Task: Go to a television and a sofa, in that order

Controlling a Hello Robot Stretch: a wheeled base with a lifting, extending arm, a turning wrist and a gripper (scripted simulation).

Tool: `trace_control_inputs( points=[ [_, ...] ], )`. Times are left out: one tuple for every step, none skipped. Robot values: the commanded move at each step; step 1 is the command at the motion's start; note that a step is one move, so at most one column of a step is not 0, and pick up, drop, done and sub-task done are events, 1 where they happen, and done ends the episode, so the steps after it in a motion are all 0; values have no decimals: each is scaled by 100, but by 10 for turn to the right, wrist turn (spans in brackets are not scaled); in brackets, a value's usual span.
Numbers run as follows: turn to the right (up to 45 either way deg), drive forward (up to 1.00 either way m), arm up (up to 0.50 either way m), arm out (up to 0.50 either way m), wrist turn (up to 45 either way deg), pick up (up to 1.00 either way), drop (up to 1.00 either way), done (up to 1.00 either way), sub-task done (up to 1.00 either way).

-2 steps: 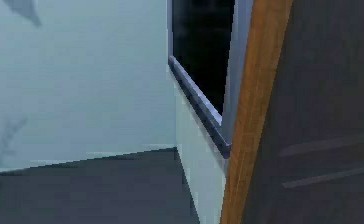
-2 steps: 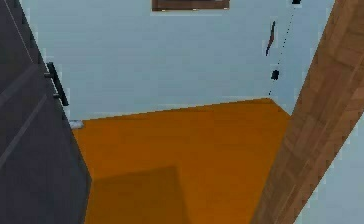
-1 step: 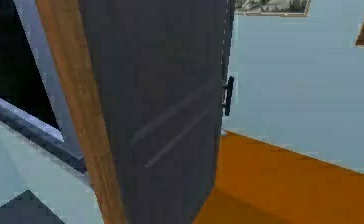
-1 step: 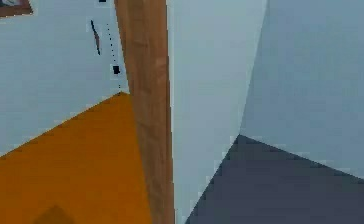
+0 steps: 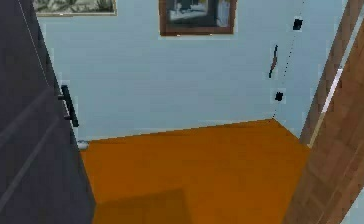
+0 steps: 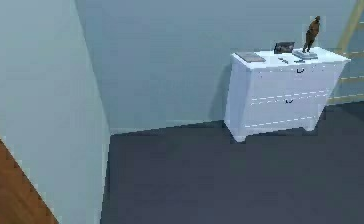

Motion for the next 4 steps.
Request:
trace_control_inputs(
  points=[
    [0,55,0,0,0,0,0,0,0],
    [360,0,0,0,0,0,0,0,0],
    [0,80,0,0,0,0,0,0,0],
    [300,0,0,0,0,0,0,0,0]
  ],
)
